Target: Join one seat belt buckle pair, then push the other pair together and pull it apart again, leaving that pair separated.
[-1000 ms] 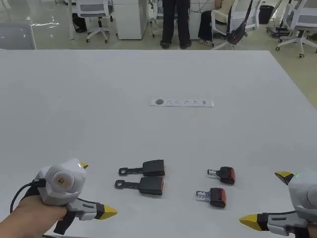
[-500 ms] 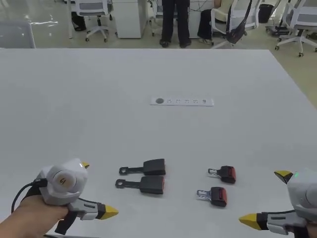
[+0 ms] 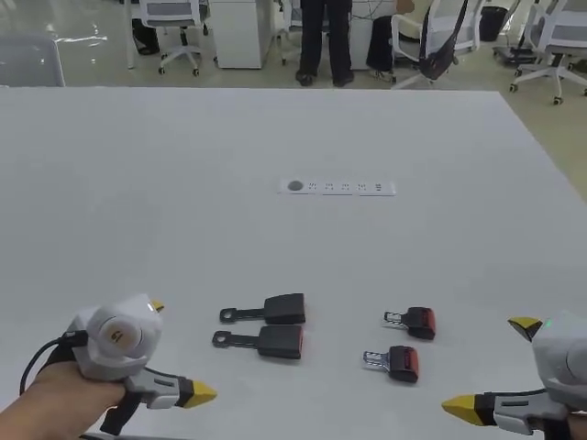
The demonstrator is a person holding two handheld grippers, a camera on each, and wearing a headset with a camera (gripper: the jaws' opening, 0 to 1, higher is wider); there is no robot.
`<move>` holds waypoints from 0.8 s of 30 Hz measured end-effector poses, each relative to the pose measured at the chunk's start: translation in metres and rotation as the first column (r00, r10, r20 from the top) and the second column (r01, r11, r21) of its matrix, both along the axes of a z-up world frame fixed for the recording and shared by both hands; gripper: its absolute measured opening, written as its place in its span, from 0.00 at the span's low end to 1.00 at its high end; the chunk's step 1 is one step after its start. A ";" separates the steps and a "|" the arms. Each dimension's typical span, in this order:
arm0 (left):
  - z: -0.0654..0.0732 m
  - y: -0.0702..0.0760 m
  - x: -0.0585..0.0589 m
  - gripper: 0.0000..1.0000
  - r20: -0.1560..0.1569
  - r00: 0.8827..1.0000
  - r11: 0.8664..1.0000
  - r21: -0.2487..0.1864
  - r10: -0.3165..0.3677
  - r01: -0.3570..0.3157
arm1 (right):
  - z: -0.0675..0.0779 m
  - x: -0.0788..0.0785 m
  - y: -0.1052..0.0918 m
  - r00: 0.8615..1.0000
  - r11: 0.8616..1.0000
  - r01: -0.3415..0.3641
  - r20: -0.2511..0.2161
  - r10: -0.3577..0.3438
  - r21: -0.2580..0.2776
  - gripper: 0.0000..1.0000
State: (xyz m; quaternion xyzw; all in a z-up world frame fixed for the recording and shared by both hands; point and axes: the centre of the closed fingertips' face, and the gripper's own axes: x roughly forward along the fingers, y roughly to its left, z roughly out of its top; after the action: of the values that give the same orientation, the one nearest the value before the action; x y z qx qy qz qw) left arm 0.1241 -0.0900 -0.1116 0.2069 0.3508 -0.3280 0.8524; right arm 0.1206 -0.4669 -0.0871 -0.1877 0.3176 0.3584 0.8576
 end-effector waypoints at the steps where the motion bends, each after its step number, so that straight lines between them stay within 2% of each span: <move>1: -0.001 0.000 0.000 1.00 -0.002 1.000 1.000 0.002 -0.002 0.002 | 0.000 0.000 0.000 1.000 1.000 -0.002 -0.001 0.002 -0.002 0.99; 9: -0.006 -0.003 -0.004 1.00 -0.018 0.999 0.999 0.021 -0.033 0.034 | -0.003 0.001 0.004 1.000 1.000 -0.006 -0.006 0.006 -0.002 0.99; 24: -0.008 -0.005 -0.005 1.00 -0.028 0.998 0.998 0.024 -0.055 0.056 | -0.016 0.010 0.005 1.000 1.000 -0.015 -0.016 0.015 -0.013 0.98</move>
State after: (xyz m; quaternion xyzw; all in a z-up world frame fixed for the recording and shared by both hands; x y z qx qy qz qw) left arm 0.1188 -0.0951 -0.1200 0.2227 0.3608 -0.3500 0.8353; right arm 0.1303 -0.4623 -0.1032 -0.1929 0.3253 0.3643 0.8510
